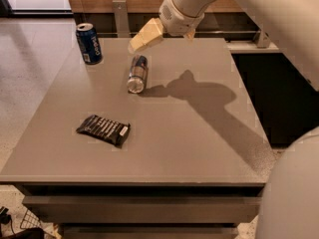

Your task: Place redbull can upright

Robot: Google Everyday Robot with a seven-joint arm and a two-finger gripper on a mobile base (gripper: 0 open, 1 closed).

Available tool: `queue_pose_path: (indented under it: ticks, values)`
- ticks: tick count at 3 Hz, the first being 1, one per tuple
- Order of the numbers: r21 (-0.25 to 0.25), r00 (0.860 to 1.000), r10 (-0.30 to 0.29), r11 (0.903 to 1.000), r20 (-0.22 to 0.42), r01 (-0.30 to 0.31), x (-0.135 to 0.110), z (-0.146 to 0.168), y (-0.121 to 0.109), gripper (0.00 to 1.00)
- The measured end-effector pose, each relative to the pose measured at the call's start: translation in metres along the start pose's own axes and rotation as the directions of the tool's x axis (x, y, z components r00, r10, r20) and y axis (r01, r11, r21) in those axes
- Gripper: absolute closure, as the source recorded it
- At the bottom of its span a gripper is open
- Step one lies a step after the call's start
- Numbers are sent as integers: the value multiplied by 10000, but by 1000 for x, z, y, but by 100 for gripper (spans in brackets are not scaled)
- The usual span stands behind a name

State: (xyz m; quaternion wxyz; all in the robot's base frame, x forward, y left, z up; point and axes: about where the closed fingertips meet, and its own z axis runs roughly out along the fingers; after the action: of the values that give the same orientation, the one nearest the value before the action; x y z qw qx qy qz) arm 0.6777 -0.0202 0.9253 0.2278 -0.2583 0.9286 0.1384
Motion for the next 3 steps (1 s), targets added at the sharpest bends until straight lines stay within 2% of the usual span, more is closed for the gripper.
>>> queue_pose_path:
  ticks: [1, 2, 3]
  values:
    - [-8, 9986, 277, 9996, -454, -277, -13, 23, 1, 0]
    - [331, 9904, 930, 9954, -1024, -901, -20, 40, -4, 0]
    - [1053, 9720, 1786, 9809, -1528, -1636, -19, 51, -12, 0]
